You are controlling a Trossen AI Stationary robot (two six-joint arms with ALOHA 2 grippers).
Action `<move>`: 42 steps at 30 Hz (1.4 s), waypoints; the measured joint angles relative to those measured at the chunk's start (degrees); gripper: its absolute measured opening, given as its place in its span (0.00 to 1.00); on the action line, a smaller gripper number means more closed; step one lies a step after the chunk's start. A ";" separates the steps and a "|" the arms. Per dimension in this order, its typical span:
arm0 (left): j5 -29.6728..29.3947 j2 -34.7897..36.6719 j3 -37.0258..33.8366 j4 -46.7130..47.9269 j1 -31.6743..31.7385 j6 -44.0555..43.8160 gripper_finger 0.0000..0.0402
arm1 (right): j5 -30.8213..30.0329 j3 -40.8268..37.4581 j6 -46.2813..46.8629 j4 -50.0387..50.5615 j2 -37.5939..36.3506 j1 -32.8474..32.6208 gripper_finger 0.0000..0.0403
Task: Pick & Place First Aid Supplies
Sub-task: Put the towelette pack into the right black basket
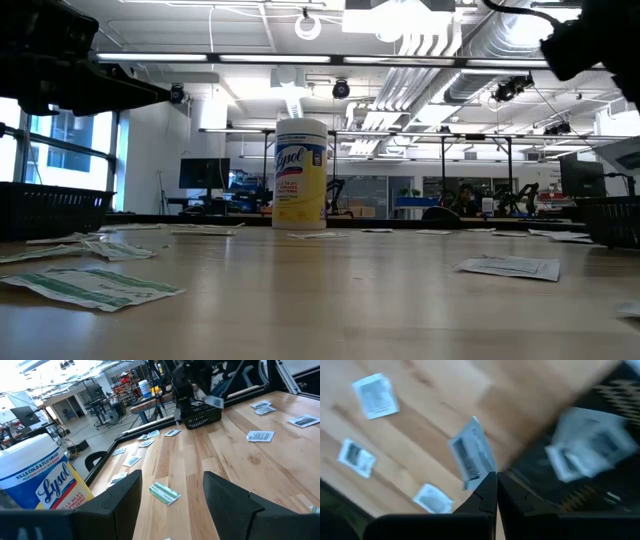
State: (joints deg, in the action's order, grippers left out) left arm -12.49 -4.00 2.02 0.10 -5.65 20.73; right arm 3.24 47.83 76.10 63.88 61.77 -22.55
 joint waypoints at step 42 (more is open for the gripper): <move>0.00 0.01 0.00 0.00 0.00 0.00 0.51 | -3.69 -5.18 -1.72 9.05 11.13 0.56 0.01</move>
State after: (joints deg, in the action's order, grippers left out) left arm -12.49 -3.99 2.02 0.10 -5.65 20.73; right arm -0.44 42.65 74.39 72.93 72.90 -21.99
